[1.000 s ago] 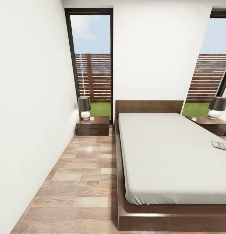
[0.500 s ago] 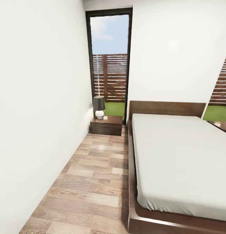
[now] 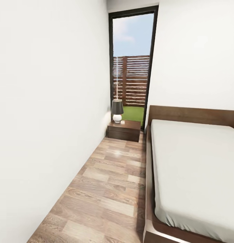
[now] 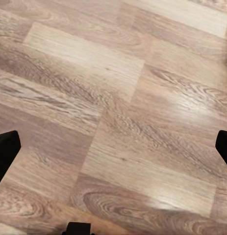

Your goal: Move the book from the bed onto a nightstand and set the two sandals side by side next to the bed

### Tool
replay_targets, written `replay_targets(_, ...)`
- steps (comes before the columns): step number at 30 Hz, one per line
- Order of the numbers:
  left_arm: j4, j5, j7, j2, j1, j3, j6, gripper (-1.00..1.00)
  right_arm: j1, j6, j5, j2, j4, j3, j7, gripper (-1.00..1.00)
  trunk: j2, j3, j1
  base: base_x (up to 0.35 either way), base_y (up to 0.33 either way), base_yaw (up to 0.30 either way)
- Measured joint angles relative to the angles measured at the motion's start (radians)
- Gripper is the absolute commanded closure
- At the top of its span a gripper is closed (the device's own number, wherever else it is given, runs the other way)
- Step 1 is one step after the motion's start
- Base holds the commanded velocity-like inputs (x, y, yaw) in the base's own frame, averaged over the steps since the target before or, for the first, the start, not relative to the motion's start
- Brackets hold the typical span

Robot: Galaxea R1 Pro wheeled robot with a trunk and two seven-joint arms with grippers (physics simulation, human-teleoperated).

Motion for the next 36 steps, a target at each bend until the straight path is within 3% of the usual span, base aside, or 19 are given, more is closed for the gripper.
replay_targets(36,0.002,0.0,0.0,-0.002,0.0,-0.003,0.0,-1.0,0.0,-0.002,0.0,0.0,-0.001,0.0,0.0,-1.0,0.0,0.0,0.0,0.0,-0.017,0.292)
